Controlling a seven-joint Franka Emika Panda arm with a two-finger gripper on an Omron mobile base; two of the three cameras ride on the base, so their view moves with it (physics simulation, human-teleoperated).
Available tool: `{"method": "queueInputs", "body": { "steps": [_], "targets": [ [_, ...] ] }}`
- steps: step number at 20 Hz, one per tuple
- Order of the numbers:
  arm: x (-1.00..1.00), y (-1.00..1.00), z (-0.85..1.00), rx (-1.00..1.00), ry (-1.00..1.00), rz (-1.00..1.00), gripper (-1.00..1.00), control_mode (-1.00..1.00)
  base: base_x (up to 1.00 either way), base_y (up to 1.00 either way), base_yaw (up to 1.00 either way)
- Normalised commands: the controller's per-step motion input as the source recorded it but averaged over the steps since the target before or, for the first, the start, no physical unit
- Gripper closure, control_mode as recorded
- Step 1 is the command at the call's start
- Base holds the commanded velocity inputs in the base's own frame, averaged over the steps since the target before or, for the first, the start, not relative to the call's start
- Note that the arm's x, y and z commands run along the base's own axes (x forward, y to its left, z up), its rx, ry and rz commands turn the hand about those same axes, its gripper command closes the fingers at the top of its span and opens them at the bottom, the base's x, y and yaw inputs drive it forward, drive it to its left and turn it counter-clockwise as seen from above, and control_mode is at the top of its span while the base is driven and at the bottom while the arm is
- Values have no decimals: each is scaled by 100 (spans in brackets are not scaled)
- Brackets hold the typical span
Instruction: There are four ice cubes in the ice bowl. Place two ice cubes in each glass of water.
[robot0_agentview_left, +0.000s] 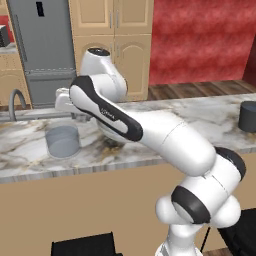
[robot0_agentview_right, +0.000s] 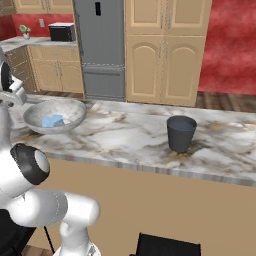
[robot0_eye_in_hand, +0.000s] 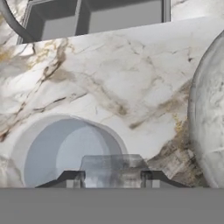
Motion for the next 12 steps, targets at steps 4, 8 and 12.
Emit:
{"method": "queueInputs", "body": {
  "steps": [4, 8, 12],
  "targets": [
    [15, 39, -13, -1, 12, 0, 100, -100, 0, 0, 0],
    [11, 16, 0, 0, 2, 0, 100, -100, 0, 0, 0],
    [18, 25, -13, 0, 8, 0, 100, -100, 0, 0, 0]
  ]
}}
